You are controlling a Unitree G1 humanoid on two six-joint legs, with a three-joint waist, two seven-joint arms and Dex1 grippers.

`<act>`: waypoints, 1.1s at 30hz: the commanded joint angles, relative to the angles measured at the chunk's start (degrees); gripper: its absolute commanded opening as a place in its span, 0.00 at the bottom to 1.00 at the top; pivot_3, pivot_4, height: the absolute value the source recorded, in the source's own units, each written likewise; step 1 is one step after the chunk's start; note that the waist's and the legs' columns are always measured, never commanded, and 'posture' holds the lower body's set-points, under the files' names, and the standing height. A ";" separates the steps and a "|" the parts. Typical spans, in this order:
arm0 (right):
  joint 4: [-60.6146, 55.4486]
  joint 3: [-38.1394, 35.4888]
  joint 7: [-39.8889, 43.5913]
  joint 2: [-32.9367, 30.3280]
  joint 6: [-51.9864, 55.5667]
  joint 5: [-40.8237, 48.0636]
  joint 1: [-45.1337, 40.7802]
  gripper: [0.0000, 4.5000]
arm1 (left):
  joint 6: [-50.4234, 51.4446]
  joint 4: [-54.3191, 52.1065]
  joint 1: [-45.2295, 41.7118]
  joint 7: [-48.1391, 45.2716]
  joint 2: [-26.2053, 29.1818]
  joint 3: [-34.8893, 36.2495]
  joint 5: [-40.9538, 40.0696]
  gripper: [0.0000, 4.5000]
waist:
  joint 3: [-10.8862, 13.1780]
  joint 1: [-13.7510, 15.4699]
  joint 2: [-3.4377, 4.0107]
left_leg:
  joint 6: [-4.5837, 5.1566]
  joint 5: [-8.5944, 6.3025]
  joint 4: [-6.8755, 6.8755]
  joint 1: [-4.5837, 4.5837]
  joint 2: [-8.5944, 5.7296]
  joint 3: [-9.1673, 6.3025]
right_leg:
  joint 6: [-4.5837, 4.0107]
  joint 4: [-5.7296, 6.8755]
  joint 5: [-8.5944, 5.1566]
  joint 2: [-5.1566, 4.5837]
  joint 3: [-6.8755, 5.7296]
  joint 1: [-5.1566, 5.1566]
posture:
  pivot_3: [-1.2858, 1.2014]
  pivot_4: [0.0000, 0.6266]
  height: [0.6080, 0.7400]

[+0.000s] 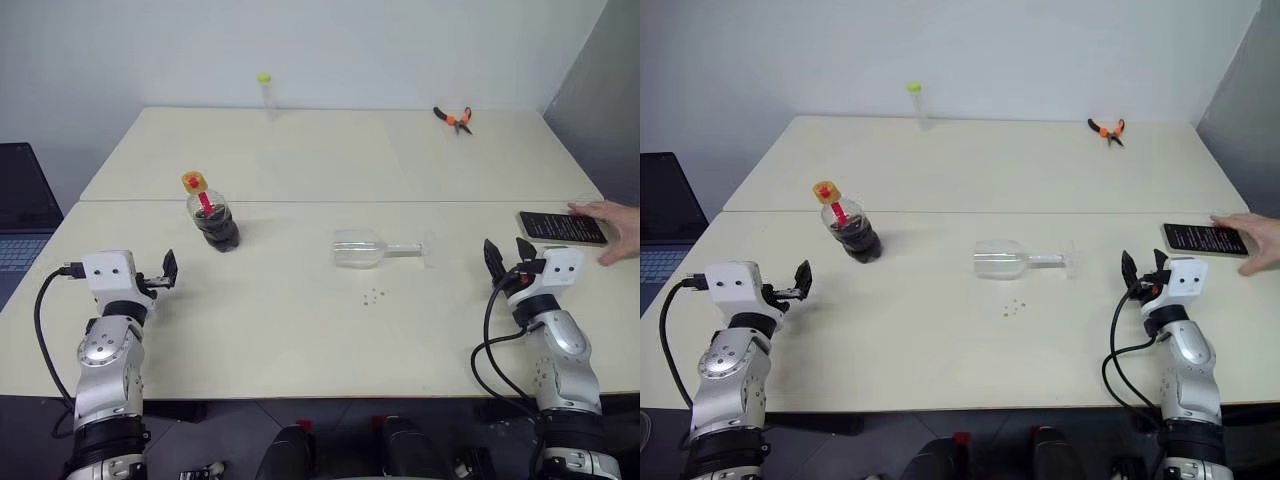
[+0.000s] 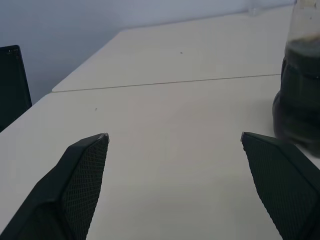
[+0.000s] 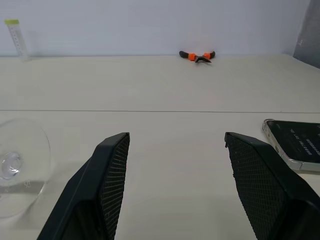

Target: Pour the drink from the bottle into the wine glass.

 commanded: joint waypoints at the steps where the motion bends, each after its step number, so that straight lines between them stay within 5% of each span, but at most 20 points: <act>1: -2.55 -0.74 0.58 -0.40 -0.13 1.08 0.28 0.72 | -2.08 -2.55 0.78 -0.52 0.05 -0.53 0.90 1.00 | 0.00 0.00 0.00 | 0.00 0.00 0.00 0.00 0.00 0.00 | 0.00 0.00 0.00 0.00 0.01 0.00 | 0.52 0.24 1.00; 13: -6.24 -0.10 3.68 -1.28 2.32 1.97 2.27 0.72 | -5.98 -5.25 2.22 -1.63 -0.48 -2.60 2.58 1.00 | 0.00 0.04 0.00 | 0.00 0.00 0.00 0.00 0.00 0.00 | 0.00 -0.01 0.00 0.00 0.00 0.00 | 0.52 0.24 1.00; 23: -19.37 3.75 11.35 -4.30 10.91 7.14 8.57 0.72 | -1.05 -15.28 2.74 -2.02 -3.91 -7.09 1.78 1.00 | 0.00 0.11 0.00 | 0.00 0.00 0.01 -0.01 0.00 -0.04 | 0.00 -0.02 0.00 -0.01 -0.02 0.03 | 0.52 0.24 1.00; 33: -32.61 9.62 18.44 -9.25 19.94 12.49 10.05 0.72 | 3.57 -13.63 -1.54 -1.81 -4.81 -7.46 1.64 1.00 | 0.01 0.11 -0.01 | 0.00 0.00 0.03 -0.01 0.00 -0.07 | 0.01 -0.06 -0.01 0.06 -0.04 0.06 | 0.52 0.24 1.00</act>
